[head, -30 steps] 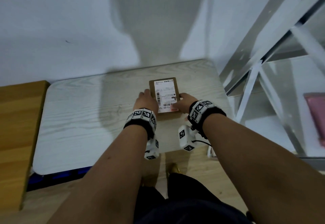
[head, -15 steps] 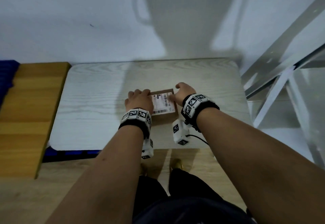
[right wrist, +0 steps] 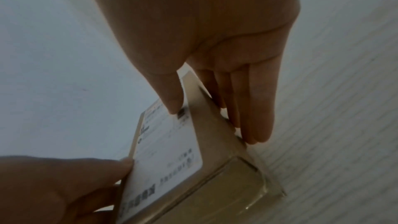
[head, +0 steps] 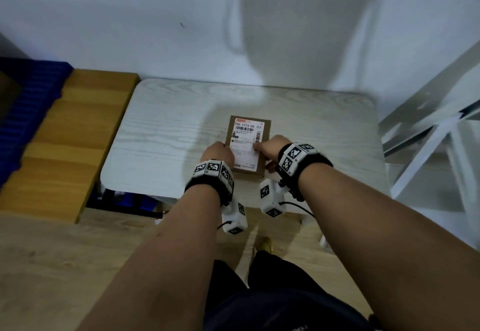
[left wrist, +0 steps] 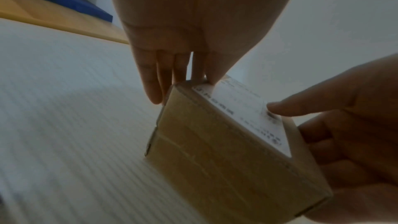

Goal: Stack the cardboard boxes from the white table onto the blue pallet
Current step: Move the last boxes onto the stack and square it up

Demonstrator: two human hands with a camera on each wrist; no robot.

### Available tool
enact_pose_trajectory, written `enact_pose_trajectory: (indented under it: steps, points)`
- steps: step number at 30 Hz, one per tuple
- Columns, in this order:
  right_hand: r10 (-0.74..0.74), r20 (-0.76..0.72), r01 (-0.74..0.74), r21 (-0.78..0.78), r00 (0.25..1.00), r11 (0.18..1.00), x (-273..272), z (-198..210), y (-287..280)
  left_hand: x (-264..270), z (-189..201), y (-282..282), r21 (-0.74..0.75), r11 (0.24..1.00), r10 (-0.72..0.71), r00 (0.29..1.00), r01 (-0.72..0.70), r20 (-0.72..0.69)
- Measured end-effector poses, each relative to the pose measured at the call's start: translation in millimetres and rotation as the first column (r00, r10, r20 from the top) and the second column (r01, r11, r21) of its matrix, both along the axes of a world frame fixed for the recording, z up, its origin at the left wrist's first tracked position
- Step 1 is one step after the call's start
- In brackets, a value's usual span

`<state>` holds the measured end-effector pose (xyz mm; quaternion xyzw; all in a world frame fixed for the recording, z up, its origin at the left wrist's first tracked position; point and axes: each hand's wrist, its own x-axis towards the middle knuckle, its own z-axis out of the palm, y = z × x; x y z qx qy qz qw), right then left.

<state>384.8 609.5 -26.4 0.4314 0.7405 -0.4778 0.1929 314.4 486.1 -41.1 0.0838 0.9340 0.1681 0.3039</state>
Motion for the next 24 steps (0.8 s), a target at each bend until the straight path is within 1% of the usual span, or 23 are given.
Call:
enact_pose_trajectory:
  steps: [4, 7, 10, 12, 15, 16, 17, 18, 19, 21, 24]
  points:
    - [0.042, -0.029, -0.041, 0.063, 0.999, 0.997, -14.8, 20.9, -24.4, -4.8, 15.4, -29.6, 0.101, 0.989, 0.113, 0.994, -0.111, -0.014]
    - [0.062, -0.067, -0.054, 0.116, 0.996, 0.992, -30.0, 38.3, -54.1, -13.9, 32.2, -61.7, 0.180, 0.972, 0.160, 0.986, -0.149, -0.050]
    - [0.087, -0.111, -0.070, 0.147, 0.990, 0.987, -46.7, 57.5, -97.7, -28.8, 49.8, -107.5, 0.215, 0.962, 0.196, 0.975, -0.170, -0.108]
    - [0.117, -0.153, -0.093, 0.153, 0.981, 0.984, -56.5, 68.9, -133.2, -38.6, 60.9, -142.3, 0.212, 0.958, 0.226, 0.964, -0.194, -0.142]
    - [0.142, -0.181, -0.109, 0.180, 0.973, 0.978, -71.6, 82.2, -192.3, -46.2, 81.5, -202.2, 0.222, 0.958, 0.219, 0.962, -0.180, -0.166]
    - [0.130, -0.201, -0.095, 0.173, 0.971, 0.980, -74.0, 86.9, -199.5, -49.3, 84.3, -210.5, 0.225, 0.956, 0.233, 0.955, -0.190, -0.185]
    - [0.135, -0.219, -0.101, 0.159, 0.966, 0.982, -75.9, 93.8, -218.9, -52.4, 88.7, -227.9, 0.239, 0.952, 0.243, 0.949, -0.193, -0.199]
    - [0.179, -0.260, -0.136, 0.176, 0.949, 0.975, -97.7, 103.8, -284.8, -67.7, 103.3, -299.1, 0.271, 0.939, 0.277, 0.932, -0.212, -0.232]
    - [0.168, -0.273, -0.119, 0.185, 0.947, 0.975, -96.5, 104.0, -285.3, -65.7, 106.6, -297.7, 0.289, 0.939, 0.258, 0.935, -0.184, -0.245]
    - [0.153, -0.323, -0.101, 0.173, 0.934, 0.980, -104.8, 114.4, -304.4, -72.5, 117.2, -314.4, 0.284, 0.937, 0.285, 0.918, -0.205, -0.277]
    - [0.193, -0.392, -0.129, 0.185, 0.899, 0.974, -131.7, 127.8, -378.4, -90.9, 144.5, -391.2, 0.290, 0.927, 0.331, 0.879, -0.236, -0.343]
